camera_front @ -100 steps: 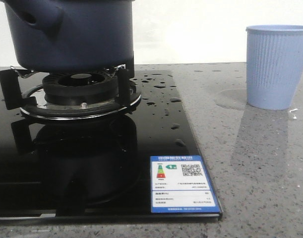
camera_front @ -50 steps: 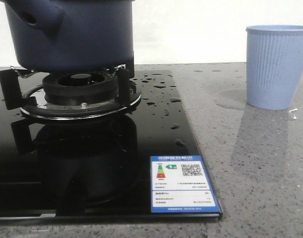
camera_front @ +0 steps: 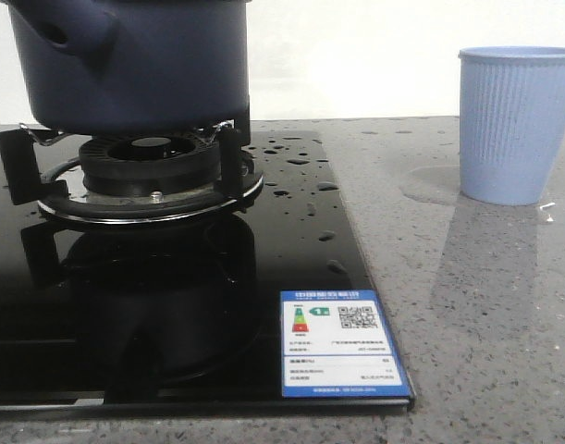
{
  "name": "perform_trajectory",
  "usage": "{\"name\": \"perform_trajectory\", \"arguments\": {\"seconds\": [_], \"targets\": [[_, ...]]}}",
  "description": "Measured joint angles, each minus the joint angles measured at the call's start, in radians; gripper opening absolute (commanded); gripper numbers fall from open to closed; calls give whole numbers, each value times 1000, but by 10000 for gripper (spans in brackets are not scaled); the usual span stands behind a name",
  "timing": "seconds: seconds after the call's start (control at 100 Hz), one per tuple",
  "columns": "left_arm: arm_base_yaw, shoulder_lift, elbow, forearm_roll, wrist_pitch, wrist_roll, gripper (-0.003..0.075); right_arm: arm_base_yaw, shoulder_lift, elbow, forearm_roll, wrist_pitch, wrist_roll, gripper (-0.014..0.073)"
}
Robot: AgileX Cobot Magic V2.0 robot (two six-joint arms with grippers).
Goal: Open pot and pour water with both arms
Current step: 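Reach the left gripper to the pot lid's blue knob and grasp it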
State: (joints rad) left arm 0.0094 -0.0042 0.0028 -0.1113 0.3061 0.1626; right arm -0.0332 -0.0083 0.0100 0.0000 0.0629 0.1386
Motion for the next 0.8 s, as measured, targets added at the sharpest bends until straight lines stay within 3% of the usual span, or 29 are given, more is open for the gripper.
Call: {"name": "perform_trajectory", "arguments": {"seconds": [0.15,0.32,0.41,0.54,0.69,0.8], "targets": [[0,0,0,-422,-136,-5,-20,0,0,0,197,-142,28,-75],[0,0,0,-989,-230,-7,-20,0,0,0,237,-148,29,-75],[0,0,0,-1173,-247,-9,-20,0,0,-4,240,-135,29,-75],[0,0,-8,-1195,-199,49,-20,0,0,-96,240,52,32,-75],[0,29,-128,-1051,-12,143,-20,0,67,-288,240,338,-17,-75],[0,164,-247,-933,144,178,-19,0,185,-437,240,555,-66,-75]]}}
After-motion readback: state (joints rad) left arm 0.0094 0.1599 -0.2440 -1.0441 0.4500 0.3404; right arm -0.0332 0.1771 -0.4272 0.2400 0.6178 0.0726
